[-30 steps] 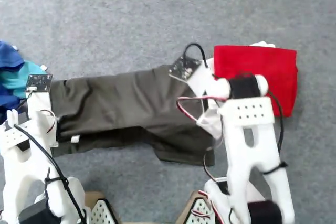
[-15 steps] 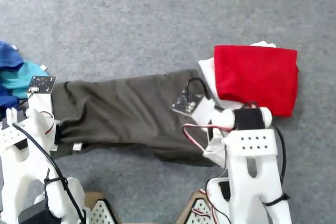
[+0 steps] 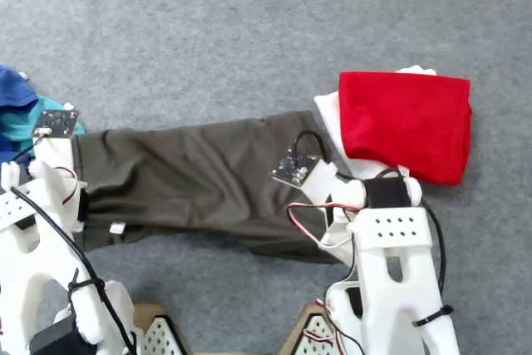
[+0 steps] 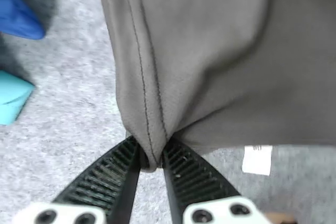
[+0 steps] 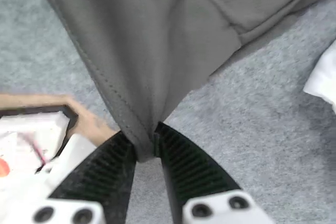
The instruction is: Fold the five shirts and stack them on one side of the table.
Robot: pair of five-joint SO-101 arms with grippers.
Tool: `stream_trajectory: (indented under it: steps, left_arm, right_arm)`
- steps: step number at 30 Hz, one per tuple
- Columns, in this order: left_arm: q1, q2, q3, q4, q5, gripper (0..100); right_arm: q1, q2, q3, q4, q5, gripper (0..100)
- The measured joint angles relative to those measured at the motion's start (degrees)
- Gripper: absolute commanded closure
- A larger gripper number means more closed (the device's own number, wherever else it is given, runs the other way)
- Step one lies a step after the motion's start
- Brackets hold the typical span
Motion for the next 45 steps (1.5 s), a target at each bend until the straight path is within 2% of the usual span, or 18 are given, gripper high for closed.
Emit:
stream_trajectory:
  steps: [7,13,16,21,25,27,33,36,43,45]
  left_arm:
    - [-0.18,0.0,0.09,0.7,-3.34,97]
    - [-5.36,0.0,0.09,0.7,-3.34,97]
    - [-5.63,0.0,1.14,0.7,-3.34,97]
    - [-4.04,0.0,2.99,1.67,-3.34,81]
    - [-4.04,0.0,2.99,2.73,-3.34,80]
    - [-4.04,0.0,2.99,2.73,-3.34,80]
    - [-5.36,0.0,-0.62,3.08,-3.16,79]
    - [-8.62,0.0,-4.84,3.08,-2.81,79]
    - [-13.8,0.0,-12.66,3.08,-2.73,80]
    - [-13.63,0.0,-14.51,3.08,-1.93,81]
  right_arm:
    - [0.09,0.0,0.7,-1.76,0.0,98.4]
    - [0.09,0.0,0.7,-1.76,0.0,98.4]
    - [0.09,0.0,0.7,-1.76,0.0,98.3]
    - [0.09,0.0,0.7,-1.76,0.0,98.1]
    - [0.09,0.0,0.7,-1.76,0.0,97.7]
    - [0.09,0.0,0.7,-1.76,0.0,93.7]
    - [0.09,0.0,0.53,-0.09,0.35,69.1]
    - [0.09,0.0,-1.67,2.81,0.35,63.9]
    - [0.18,0.0,-10.11,9.14,1.23,65.2]
    - [0.09,0.0,-12.48,9.41,2.29,75.7]
